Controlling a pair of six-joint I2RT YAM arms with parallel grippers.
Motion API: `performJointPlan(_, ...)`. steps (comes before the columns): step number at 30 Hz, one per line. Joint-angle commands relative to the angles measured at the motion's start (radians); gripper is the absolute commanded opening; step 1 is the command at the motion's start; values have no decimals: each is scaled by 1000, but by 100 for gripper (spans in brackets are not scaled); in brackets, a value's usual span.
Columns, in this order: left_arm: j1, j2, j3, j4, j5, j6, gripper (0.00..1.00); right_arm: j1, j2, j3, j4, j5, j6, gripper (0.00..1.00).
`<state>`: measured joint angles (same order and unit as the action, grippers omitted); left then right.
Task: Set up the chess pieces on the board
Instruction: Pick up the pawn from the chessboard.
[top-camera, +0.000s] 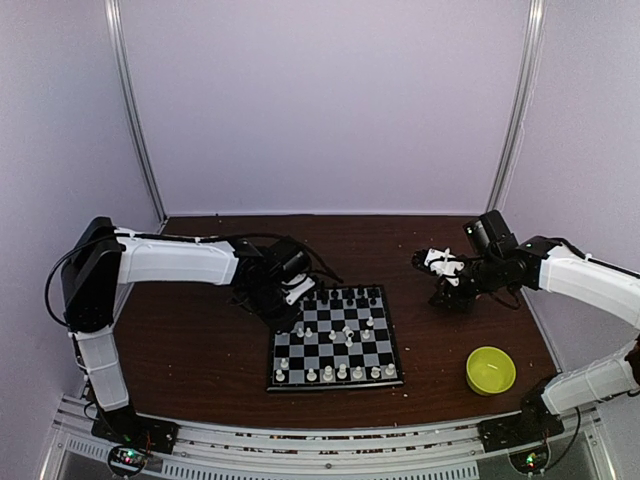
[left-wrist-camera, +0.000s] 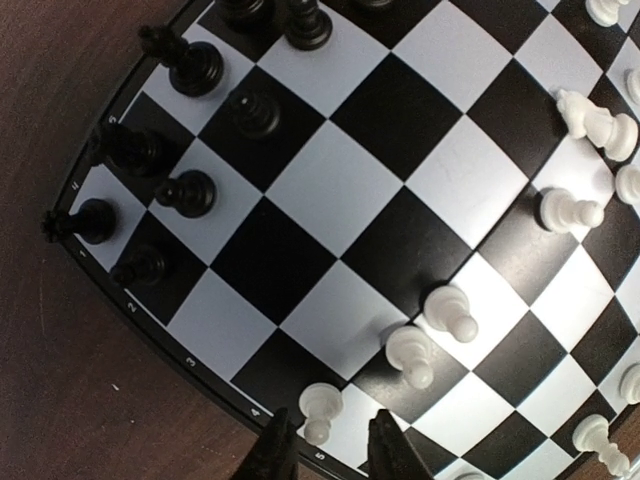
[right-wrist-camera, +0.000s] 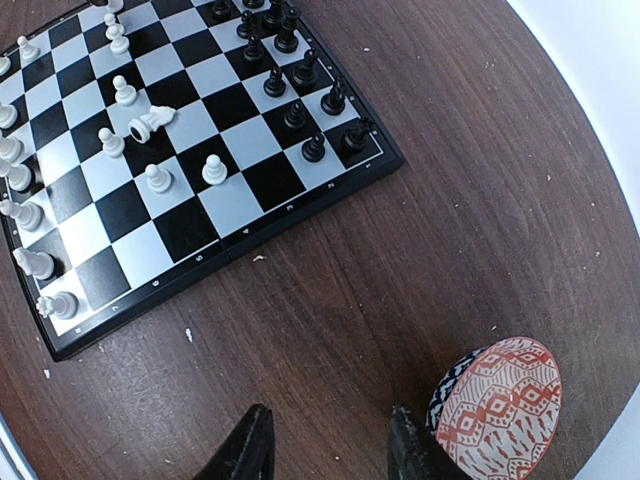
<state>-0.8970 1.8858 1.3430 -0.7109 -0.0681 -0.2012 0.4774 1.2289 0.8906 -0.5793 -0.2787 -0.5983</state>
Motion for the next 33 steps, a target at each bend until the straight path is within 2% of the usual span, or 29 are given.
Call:
performJointPlan(1, 14, 15, 17, 19, -14, -12, 23, 4, -3, 7, -1, 19, -2, 38)
performJointPlan(7, 16, 32, 16, 24, -13, -7, 16, 5, 3, 8, -4, 19, -3, 38)
performJointPlan(14, 17, 56, 24, 16, -18, -1, 16, 5, 2, 8, -5, 22, -3, 38)
performJointPlan(17, 16, 55, 24, 14, -14, 0, 10, 6, 2, 9, -5, 22, -3, 38)
performJointPlan(24, 13, -40, -16, 7, 1, -9, 4, 6, 3, 8, -5, 24, -3, 38)
performJointPlan(29, -9, -141, -87, 34, 107, 40, 4, 6, 6, 10, -6, 23, -5, 38)
performJointPlan(33, -51, -157, -121, 43, 203, 98, 4, 6, 7, 11, -7, 22, -6, 38)
